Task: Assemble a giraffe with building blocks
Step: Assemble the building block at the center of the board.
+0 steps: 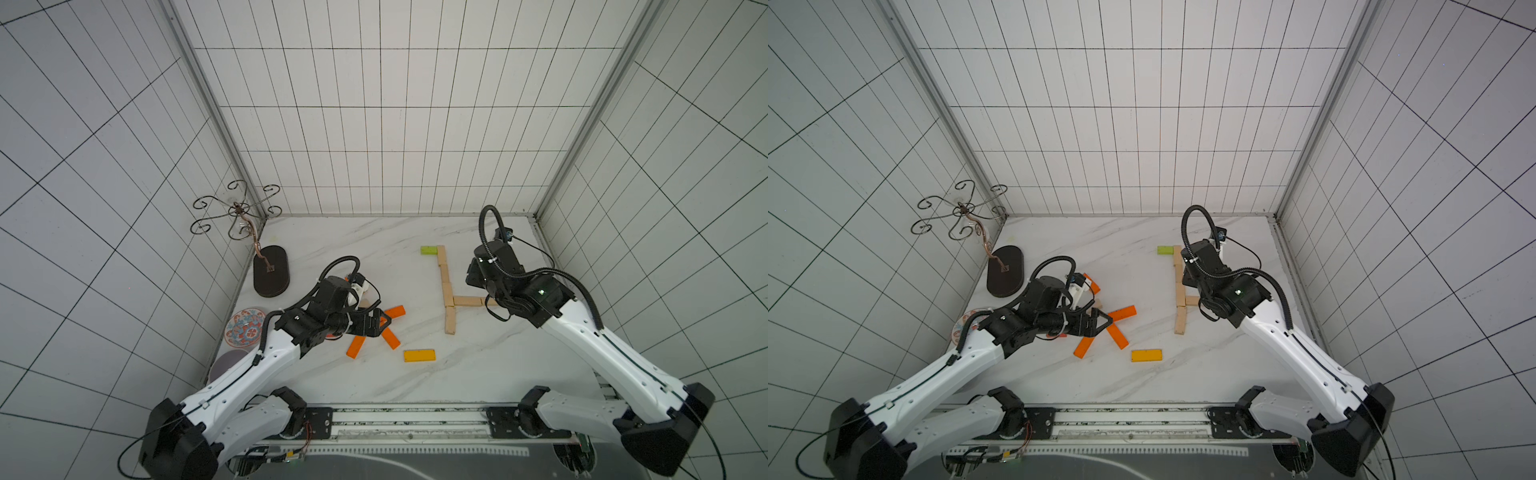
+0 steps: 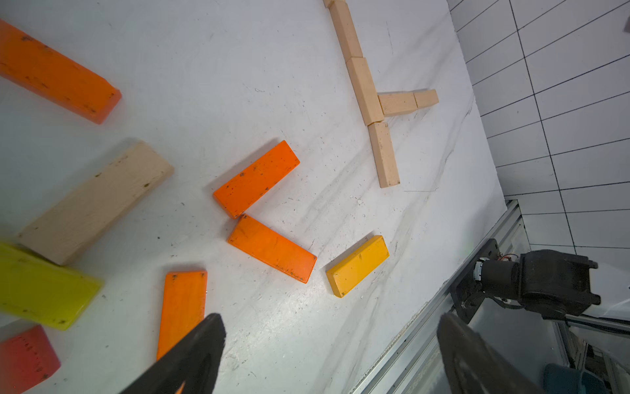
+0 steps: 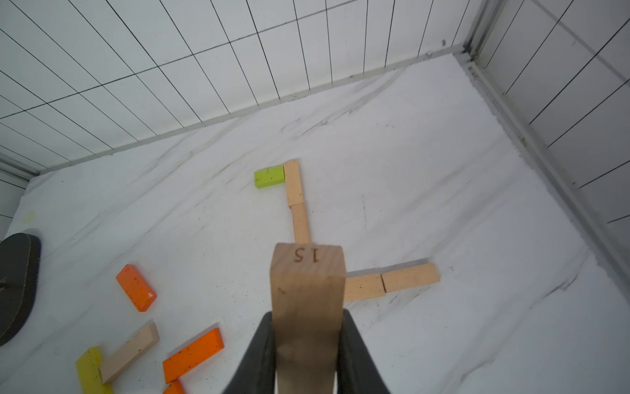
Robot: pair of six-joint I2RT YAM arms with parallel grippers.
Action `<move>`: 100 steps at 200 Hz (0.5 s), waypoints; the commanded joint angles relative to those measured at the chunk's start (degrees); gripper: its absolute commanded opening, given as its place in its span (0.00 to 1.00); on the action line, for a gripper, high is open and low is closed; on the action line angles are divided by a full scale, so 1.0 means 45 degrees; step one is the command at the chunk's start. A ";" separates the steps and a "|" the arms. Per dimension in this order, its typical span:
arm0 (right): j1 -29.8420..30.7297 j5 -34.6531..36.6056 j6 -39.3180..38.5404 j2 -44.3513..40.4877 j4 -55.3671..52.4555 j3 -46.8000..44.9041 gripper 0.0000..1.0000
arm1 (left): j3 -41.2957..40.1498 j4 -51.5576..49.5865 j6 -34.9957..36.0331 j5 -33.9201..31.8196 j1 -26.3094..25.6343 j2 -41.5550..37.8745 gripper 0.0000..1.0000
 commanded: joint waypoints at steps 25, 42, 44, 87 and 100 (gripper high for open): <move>-0.1043 -0.0961 -0.5038 -0.0505 -0.0766 0.0161 0.00 | 0.1143 0.1346 -0.0137 -0.0237 -0.1331 0.1627 0.97; -0.1475 -0.0976 -0.5644 -0.0333 -0.1602 0.0553 0.00 | 0.1466 0.1365 -0.0005 -0.0007 -0.1607 0.2327 0.97; -0.1526 -0.0969 -0.5705 -0.0311 -0.1680 0.0589 0.00 | 0.1493 0.1380 0.0009 -0.0003 -0.1630 0.2389 0.97; -0.2145 -0.1110 -0.7799 -0.0151 -0.1888 0.0240 0.00 | 0.1920 0.1679 0.0363 0.0174 -0.1655 0.3055 0.97; -0.2440 -0.1229 -0.8334 -0.0084 -0.1808 -0.0016 0.00 | 0.1997 0.1755 0.0429 0.0218 -0.1651 0.3177 0.97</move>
